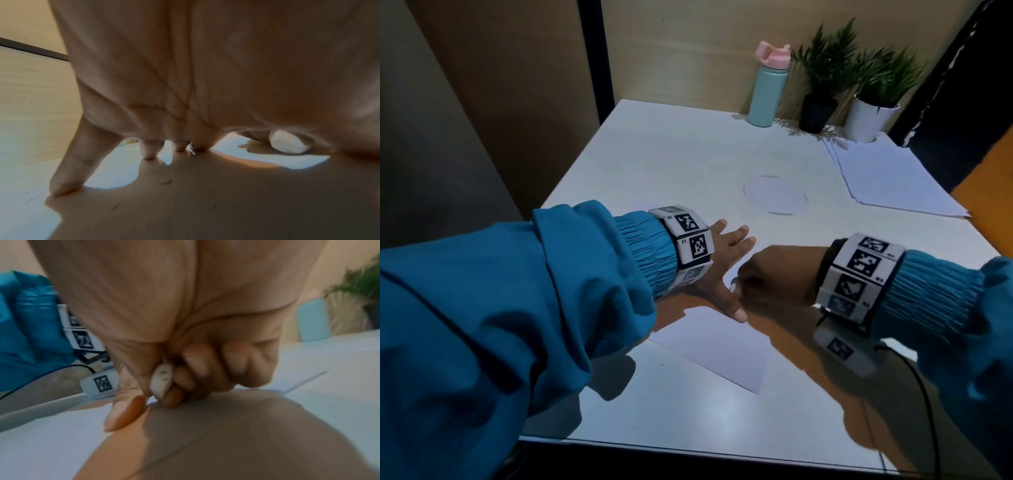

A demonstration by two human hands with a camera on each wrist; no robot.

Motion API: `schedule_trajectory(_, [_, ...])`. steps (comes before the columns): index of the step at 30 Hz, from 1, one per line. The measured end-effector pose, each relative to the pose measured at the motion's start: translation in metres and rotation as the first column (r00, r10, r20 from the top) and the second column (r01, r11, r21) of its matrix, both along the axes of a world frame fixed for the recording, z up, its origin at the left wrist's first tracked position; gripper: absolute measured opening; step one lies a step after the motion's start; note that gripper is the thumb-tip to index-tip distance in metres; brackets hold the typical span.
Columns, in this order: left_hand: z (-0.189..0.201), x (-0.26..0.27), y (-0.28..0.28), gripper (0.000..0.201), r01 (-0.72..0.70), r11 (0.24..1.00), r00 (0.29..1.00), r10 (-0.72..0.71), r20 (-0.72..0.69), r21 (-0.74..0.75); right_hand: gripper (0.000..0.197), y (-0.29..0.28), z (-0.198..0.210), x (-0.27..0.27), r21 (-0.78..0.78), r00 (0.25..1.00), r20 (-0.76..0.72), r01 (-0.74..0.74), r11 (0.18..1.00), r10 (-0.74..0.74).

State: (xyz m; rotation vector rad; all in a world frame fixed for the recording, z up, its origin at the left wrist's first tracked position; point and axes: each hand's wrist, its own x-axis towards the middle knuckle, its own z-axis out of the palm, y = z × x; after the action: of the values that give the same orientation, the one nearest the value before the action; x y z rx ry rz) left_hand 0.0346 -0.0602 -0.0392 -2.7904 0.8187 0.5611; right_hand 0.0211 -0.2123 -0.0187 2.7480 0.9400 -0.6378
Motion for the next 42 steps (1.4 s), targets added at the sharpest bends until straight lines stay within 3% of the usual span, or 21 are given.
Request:
schedule_trajectory(2, [0.000, 0.000, 0.000, 0.135, 0.004, 1.000, 1.000, -0.004, 0.009, 0.004, 0.029, 0.001, 0.004, 0.005, -0.010, 0.999, 0.044, 0.001, 1.000, 0.000])
schedule_trajectory(6, [-0.001, -0.001, 0.000, 0.136, -0.005, 1.000, 1.000, 0.005, 0.007, 0.005, 0.046, -0.016, 0.009, 0.041, -0.092, 0.985, 0.127, 0.127, 0.988, -0.115])
schedule_trajectory(13, [-0.002, -0.002, 0.019, 0.138, 0.014, 0.999, 0.999, -0.013, -0.039, 0.031, 0.033, -0.019, 0.003, 0.052, -0.075, 0.966, 0.239, 0.123, 0.990, -0.101])
schedule_trajectory(20, [-0.002, -0.001, 0.019, 0.137, 0.029, 0.999, 0.999, -0.028, -0.036, 0.029, 0.028, -0.010, 0.005, -0.005, -0.097, 0.954, 0.215, -0.192, 0.976, 0.209])
schedule_trajectory(25, [-0.007, 0.000, 0.020, 0.137, 0.025, 1.000, 0.999, -0.024, -0.030, 0.012, 0.028, -0.021, 0.014, 0.022, -0.166, 0.974, 0.203, -0.067, 0.984, 0.100])
schedule_trajectory(30, [-0.003, 0.000, 0.019, 0.141, 0.025, 1.000, 0.999, -0.024, -0.047, 0.019, 0.034, -0.005, 0.003, -0.025, -0.058, 0.953, 0.162, -0.248, 0.967, 0.255])
schedule_trajectory(34, [-0.005, -0.001, 0.020, 0.139, 0.014, 1.000, 0.999, -0.014, -0.032, 0.005, 0.030, -0.018, 0.018, 0.018, -0.199, 0.983, 0.148, -0.077, 0.977, 0.108])
schedule_trajectory(37, [-0.003, -0.003, 0.019, 0.138, 0.017, 1.000, 0.999, -0.016, -0.029, 0.016, 0.035, -0.014, 0.008, 0.006, -0.102, 0.966, 0.226, -0.106, 0.989, 0.127])
schedule_trajectory(40, [-0.002, -0.003, 0.018, 0.137, 0.019, 0.999, 0.999, -0.018, -0.029, 0.033, 0.039, -0.004, -0.004, -0.032, 0.038, 0.975, 0.135, -0.183, 0.982, 0.176])
schedule_trajectory(42, [-0.003, -0.002, 0.018, 0.137, 0.018, 0.999, 0.999, -0.017, -0.030, 0.030, 0.038, -0.006, -0.001, -0.017, 0.020, 0.980, 0.150, -0.133, 0.991, 0.129])
